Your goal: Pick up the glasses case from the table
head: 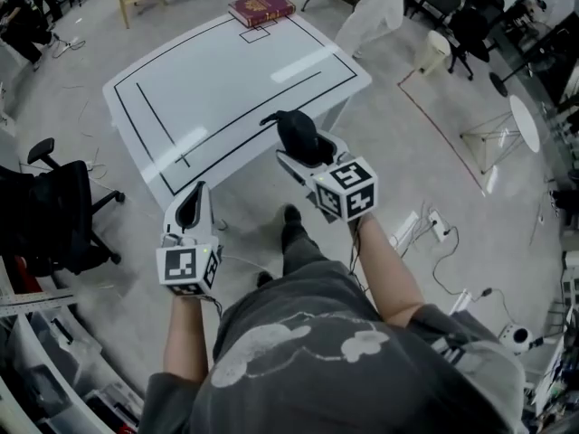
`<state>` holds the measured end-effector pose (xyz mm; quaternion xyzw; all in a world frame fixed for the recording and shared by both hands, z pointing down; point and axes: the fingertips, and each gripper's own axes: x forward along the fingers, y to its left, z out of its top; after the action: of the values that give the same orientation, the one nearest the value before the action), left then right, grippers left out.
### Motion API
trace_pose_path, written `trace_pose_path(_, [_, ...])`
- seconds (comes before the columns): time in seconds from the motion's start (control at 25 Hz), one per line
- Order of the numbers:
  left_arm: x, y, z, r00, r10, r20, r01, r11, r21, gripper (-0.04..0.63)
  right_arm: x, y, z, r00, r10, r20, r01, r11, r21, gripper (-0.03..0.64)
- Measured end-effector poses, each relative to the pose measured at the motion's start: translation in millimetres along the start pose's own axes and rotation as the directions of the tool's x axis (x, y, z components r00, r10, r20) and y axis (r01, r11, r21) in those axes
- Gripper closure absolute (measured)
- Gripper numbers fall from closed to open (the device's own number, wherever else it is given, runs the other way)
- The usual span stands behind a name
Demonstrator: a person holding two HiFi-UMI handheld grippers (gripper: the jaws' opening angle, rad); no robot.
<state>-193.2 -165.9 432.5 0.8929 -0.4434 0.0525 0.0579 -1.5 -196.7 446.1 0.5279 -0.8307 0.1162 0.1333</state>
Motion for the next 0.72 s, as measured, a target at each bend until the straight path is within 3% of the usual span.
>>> trace_pose_path(0.32, [-18.4, -18.3, -10.1, 0.999, -0.036, -0.015, 0.036, 0.999, -0.030, 0.594, -53.7, 3.6, -20.8, 0.996, -0.084, -0.024, 0.084, 0.996, 0.001, 0.296])
trace_pose_path(0.72, [-17.8, -56.1, -6.2, 0.998, -0.067, -0.013, 0.066, 0.998, -0.018, 0.594, -94.4, 2.4, -38.6, 0.996, -0.076, -0.036, 0.077, 0.997, 0.005, 0.296])
